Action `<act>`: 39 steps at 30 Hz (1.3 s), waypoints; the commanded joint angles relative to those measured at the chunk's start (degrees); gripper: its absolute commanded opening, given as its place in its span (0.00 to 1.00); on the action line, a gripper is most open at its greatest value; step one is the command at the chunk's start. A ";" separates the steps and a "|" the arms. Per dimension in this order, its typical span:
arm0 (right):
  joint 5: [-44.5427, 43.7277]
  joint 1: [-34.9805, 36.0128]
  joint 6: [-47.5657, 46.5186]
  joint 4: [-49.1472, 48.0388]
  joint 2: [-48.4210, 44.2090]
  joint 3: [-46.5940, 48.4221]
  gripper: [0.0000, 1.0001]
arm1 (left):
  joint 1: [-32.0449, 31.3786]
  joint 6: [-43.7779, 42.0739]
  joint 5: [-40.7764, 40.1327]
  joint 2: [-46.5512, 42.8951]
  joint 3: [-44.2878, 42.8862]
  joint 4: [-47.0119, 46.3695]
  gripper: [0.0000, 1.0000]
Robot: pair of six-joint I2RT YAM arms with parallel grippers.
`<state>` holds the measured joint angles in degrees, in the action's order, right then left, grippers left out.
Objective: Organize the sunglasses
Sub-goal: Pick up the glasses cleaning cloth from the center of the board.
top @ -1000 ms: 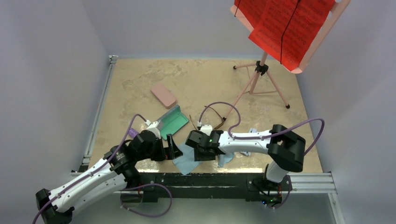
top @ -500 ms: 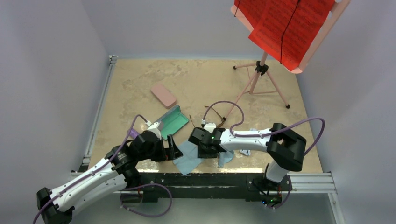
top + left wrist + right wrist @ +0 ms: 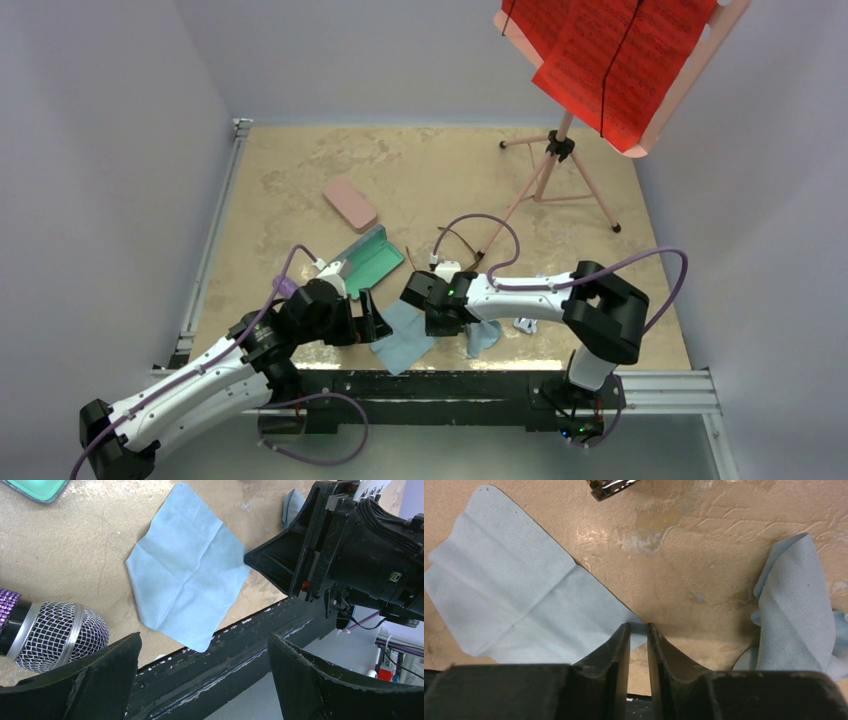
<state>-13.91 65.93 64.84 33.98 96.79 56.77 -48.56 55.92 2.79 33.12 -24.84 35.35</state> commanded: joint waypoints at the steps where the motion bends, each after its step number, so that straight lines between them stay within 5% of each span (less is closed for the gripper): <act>1: -1.24 0.08 0.87 0.64 1.91 0.63 0.17 | -0.22 -1.34 -0.18 -0.57 -1.90 -0.05 1.00; 5: -0.15 0.28 1.57 0.45 2.43 0.73 0.00 | -0.22 -2.09 -0.57 -0.29 -2.28 0.33 1.00; 16: -0.13 -4.53 -0.60 -0.60 0.32 0.97 0.00 | -1.31 -7.06 6.62 3.37 -2.48 -8.16 1.00; 29: 5.32 -10.51 -2.71 -8.49 -4.22 -5.95 0.00 | -15.57 -9.21 2.42 22.97 -8.98 -15.31 0.92; 39: 6.37 -10.64 -4.01 -10.26 -5.29 -7.43 0.00 | -21.38 -8.33 -6.13 39.77 -16.57 -11.72 0.64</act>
<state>-7.81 55.44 61.89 24.99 92.58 50.41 -69.14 48.31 0.51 69.95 -38.00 23.59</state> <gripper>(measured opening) 0.007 0.706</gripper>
